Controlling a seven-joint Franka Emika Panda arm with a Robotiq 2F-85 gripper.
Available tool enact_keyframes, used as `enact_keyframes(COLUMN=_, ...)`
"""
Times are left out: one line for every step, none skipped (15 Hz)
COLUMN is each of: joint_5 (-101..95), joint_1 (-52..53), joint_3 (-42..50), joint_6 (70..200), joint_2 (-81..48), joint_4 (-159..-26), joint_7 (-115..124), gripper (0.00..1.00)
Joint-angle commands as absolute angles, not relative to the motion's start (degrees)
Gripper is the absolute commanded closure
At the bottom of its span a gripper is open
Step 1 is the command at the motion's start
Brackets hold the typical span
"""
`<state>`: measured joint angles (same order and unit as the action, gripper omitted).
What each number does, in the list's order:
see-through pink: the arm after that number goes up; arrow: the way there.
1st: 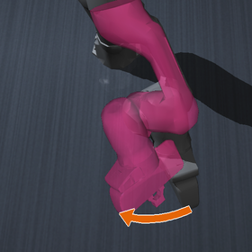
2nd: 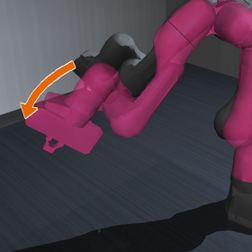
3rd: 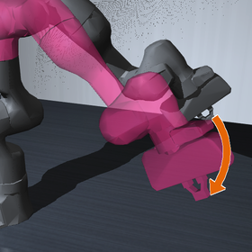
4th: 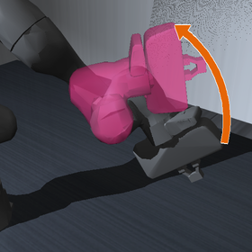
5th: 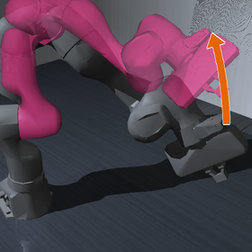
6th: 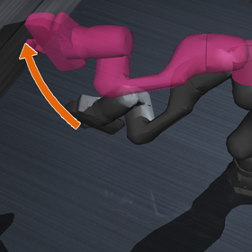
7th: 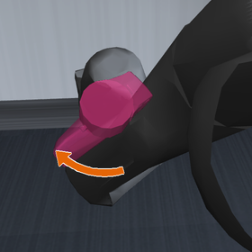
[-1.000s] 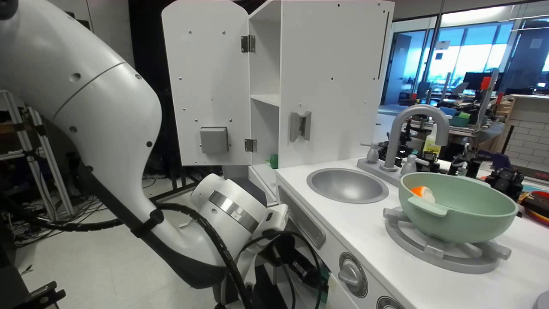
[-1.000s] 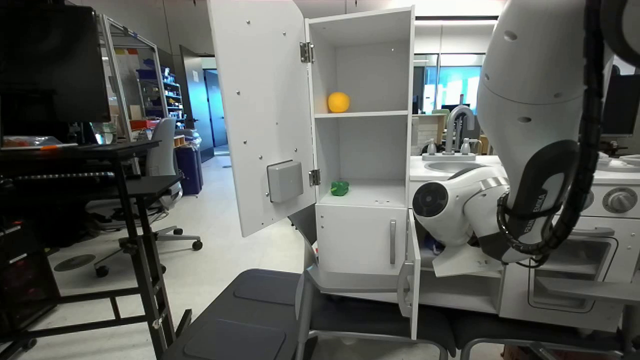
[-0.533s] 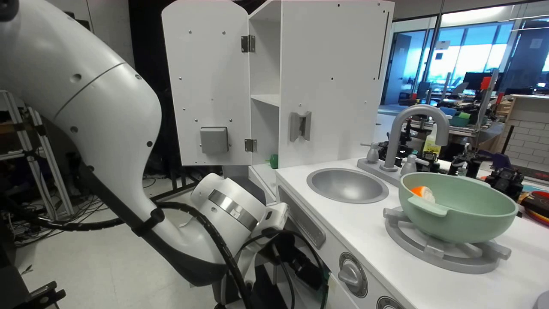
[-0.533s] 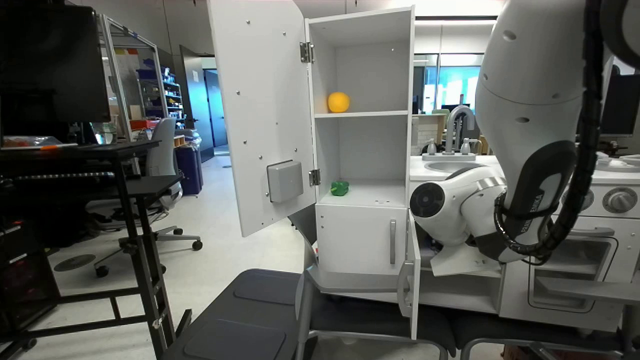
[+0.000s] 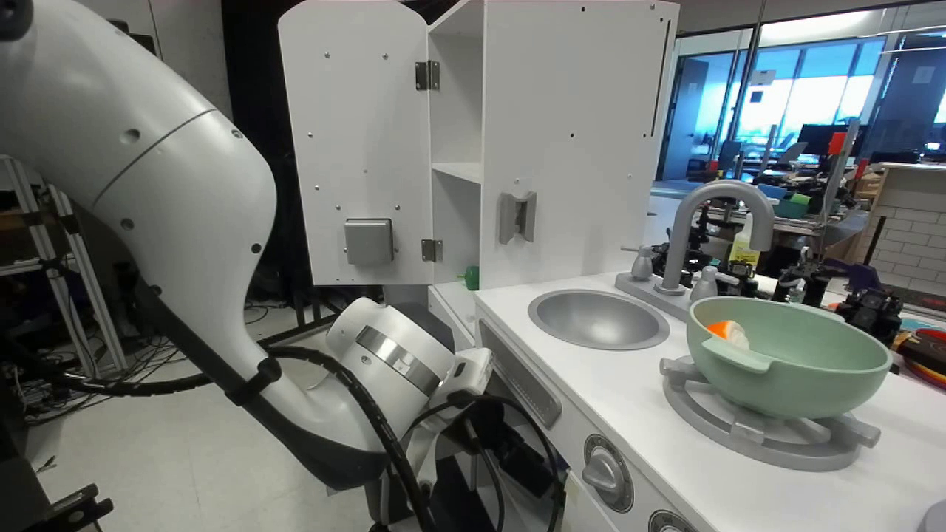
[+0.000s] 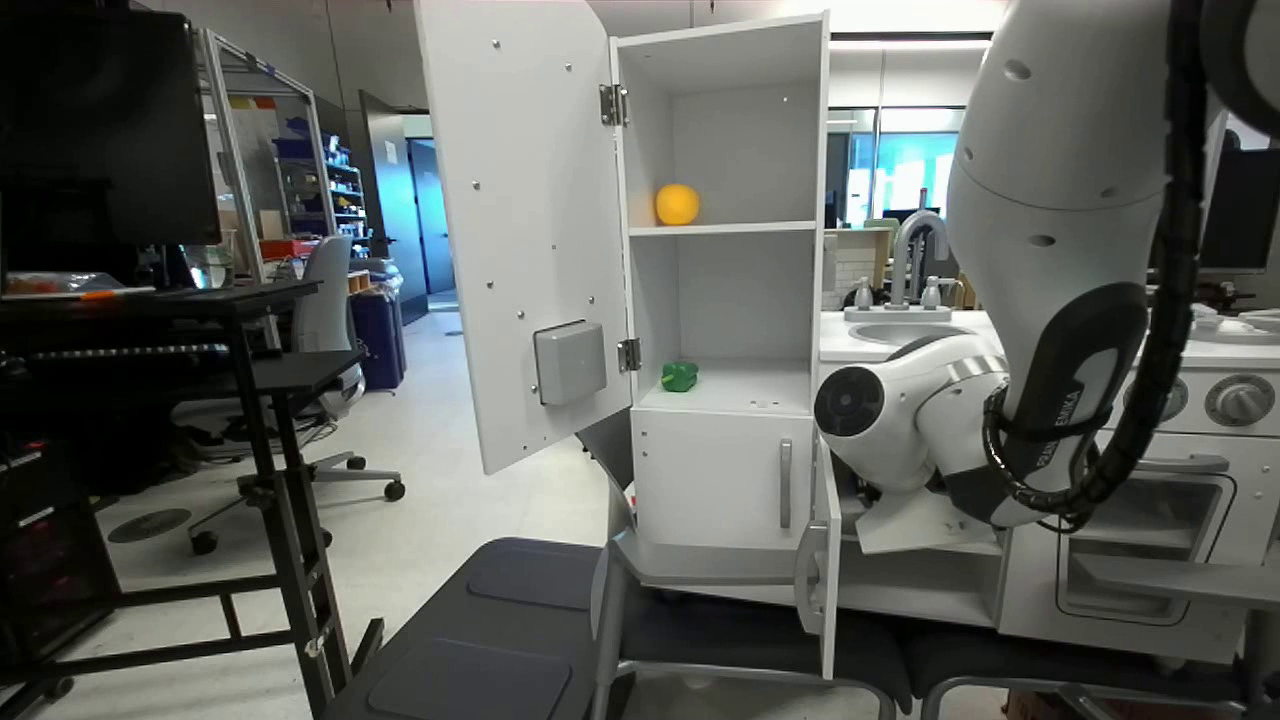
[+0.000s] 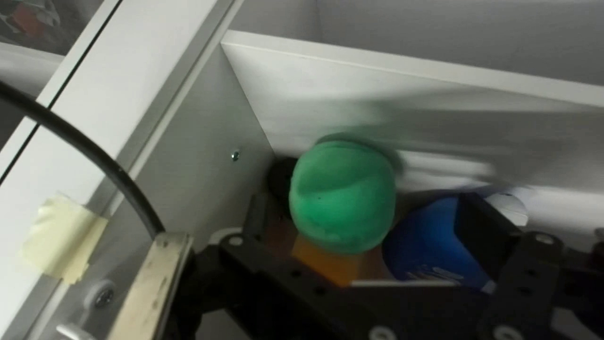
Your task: Put the orange and the green sponges in the bottom cabinet and close it
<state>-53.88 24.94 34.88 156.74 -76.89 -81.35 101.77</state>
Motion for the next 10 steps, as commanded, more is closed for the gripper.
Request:
enact_keyframes(joint_5=-56.56, joint_1=24.28, joint_3=32.32, joint_6=157.57, joint_2=-74.27, joint_4=-82.76, joint_7=99.92, gripper=0.00)
enact_keyframes(joint_5=-57.43, joint_1=24.40, joint_3=31.70, joint_6=158.96, joint_2=-73.03, joint_4=-84.12, joint_7=99.13, gripper=0.00)
enact_keyframes(joint_5=-58.59, joint_1=24.64, joint_3=31.02, joint_6=160.43, joint_2=-71.27, joint_4=-85.89, joint_7=98.33, gripper=0.00)
enact_keyframes(joint_5=-59.63, joint_1=24.68, joint_3=30.41, joint_6=161.77, joint_2=-69.61, joint_4=-87.49, joint_7=97.49, gripper=0.00)
enact_keyframes(joint_5=-60.59, joint_1=24.30, joint_3=29.69, joint_6=162.94, joint_2=-67.51, joint_4=-89.47, joint_7=96.02, gripper=0.00)
enact_keyframes(joint_5=-61.54, joint_1=23.84, joint_3=29.10, joint_6=164.14, joint_2=-65.50, joint_4=-91.27, joint_7=94.67, gripper=0.00)
enact_keyframes(joint_5=-60.42, joint_1=24.87, joint_3=29.87, joint_6=165.76, joint_2=-62.80, joint_4=-94.69, joint_7=92.31, gripper=0.00)
enact_keyframes(joint_5=-60.37, joint_1=24.42, joint_3=29.08, joint_6=165.75, joint_2=-60.06, joint_4=-97.18, joint_7=89.69, gripper=0.00)
enact_keyframes(joint_5=-60.49, joint_1=23.95, joint_3=29.06, joint_6=166.76, joint_2=-57.72, joint_4=-99.50, joint_7=87.47, gripper=0.00)
enact_keyframes(joint_5=-60.02, joint_1=24.48, joint_3=28.81, joint_6=166.26, joint_2=-53.62, joint_4=-103.31, joint_7=84.40, gripper=0.00)
